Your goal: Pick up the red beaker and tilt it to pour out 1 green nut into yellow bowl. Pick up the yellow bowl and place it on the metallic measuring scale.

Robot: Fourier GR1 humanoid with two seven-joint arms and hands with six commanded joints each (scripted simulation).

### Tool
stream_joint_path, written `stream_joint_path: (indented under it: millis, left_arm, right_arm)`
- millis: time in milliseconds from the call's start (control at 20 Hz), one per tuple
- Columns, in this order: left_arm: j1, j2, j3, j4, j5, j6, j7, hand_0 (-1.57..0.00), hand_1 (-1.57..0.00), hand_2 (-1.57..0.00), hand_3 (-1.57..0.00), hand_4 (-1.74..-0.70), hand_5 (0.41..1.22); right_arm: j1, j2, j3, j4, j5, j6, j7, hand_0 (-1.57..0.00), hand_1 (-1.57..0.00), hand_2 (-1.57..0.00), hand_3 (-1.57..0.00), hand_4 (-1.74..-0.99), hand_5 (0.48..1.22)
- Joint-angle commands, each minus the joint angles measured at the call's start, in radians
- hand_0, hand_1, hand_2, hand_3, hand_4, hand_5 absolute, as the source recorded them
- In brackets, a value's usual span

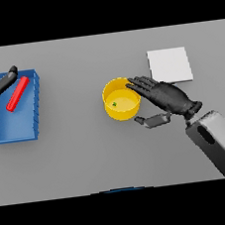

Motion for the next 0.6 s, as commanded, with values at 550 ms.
stream_joint_path:
  millis: [550]
  left_arm:
    - [-0.011,0.005,0.004,0.01,-0.002,-0.007,-0.008,0.0,0.0,0.0,0.0,-0.81,0.701]
  right_arm:
    - [-0.268,0.027,0.193,0.26,0.14,0.15,-0.095,0.0,0.0,0.0,0.0,-1.159,0.663]
